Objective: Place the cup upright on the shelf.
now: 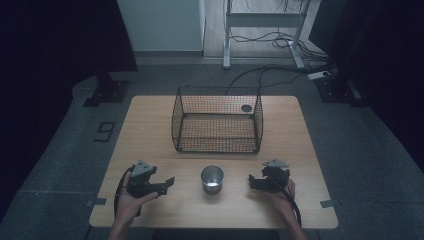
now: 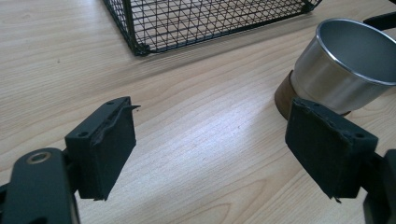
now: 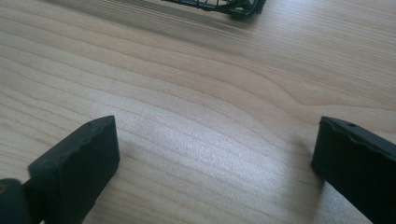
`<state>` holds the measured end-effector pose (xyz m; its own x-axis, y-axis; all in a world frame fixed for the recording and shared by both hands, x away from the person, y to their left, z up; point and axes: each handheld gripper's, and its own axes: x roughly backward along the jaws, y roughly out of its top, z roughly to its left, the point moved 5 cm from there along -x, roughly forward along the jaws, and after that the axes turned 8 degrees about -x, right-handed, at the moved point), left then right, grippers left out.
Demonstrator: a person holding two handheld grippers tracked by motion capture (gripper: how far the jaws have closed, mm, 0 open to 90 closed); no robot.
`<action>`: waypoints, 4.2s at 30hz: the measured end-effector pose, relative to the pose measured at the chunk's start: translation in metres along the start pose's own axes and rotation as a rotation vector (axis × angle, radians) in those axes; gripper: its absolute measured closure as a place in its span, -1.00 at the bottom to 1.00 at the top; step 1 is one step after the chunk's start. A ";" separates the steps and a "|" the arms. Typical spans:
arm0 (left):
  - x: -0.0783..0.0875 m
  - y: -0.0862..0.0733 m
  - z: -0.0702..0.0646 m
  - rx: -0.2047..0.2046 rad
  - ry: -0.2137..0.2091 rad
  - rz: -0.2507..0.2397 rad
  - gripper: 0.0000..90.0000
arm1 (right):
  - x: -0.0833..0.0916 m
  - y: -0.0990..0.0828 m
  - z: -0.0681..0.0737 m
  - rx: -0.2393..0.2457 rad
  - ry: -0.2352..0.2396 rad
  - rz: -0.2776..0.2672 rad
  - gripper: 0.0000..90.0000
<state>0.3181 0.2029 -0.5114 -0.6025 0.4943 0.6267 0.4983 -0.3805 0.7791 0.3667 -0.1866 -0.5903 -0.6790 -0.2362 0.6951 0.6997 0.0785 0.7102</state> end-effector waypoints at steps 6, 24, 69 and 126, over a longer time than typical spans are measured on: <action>-0.004 -0.001 -0.001 -0.005 -0.007 0.010 -0.64 | 0.005 0.000 -0.004 -0.036 0.015 -0.019 -0.87; -0.005 -0.002 -0.002 -0.001 -0.008 0.018 -0.64 | 0.036 0.013 0.005 -0.054 0.088 -0.125 -0.72; 0.003 -0.001 0.004 0.015 -0.004 -0.001 -0.64 | 0.079 0.055 0.113 0.107 0.350 -0.230 -0.71; 0.001 -0.001 0.001 0.009 -0.016 0.001 -0.65 | 0.009 0.024 0.170 0.260 0.336 -0.072 -0.90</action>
<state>0.3178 0.2048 -0.5109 -0.5920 0.5062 0.6271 0.5045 -0.3740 0.7782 0.3393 -0.0223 -0.5484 -0.5839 -0.5488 0.5982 0.5444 0.2820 0.7900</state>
